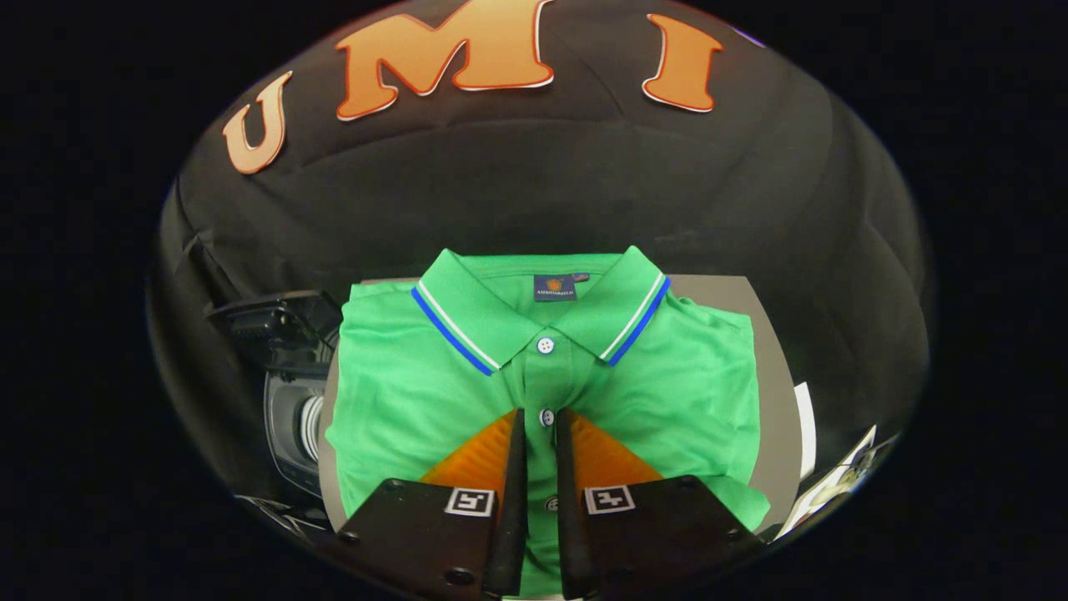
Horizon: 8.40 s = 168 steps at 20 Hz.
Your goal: Put the clothes into the washing machine and then close the washing machine lid.
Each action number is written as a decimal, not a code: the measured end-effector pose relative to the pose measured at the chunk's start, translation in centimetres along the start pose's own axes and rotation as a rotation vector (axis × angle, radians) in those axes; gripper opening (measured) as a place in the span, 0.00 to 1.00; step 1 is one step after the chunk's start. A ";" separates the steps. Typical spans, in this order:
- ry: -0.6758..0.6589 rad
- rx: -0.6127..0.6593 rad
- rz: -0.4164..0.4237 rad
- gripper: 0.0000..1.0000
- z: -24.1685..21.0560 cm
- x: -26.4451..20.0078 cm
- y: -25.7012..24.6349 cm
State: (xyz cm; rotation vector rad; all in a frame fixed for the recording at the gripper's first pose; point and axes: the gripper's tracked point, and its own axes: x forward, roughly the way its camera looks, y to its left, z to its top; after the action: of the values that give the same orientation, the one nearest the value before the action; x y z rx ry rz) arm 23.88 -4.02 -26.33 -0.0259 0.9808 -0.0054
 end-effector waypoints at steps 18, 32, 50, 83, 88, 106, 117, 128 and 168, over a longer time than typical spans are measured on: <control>-0.256 0.071 0.116 0.08 2.7 -3.0 0.7; -0.557 0.070 0.295 0.08 6.6 -15.1 7.0; -0.504 0.007 0.550 0.08 1.3 -17.6 30.8; 0.033 0.076 0.462 0.08 -15.6 18.3 42.2; 0.098 0.067 0.427 0.08 -17.7 20.7 41.9; 0.183 -0.018 0.335 0.63 -19.1 22.6 40.0; 0.122 -0.025 0.322 0.99 -17.7 19.8 39.0; -0.025 -0.032 0.314 0.99 -13.0 11.3 37.1; -0.408 -0.087 0.295 0.99 5.3 0.3 35.2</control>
State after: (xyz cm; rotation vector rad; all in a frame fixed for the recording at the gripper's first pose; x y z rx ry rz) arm 28.23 31.31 -24.49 0.0374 0.5693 0.3028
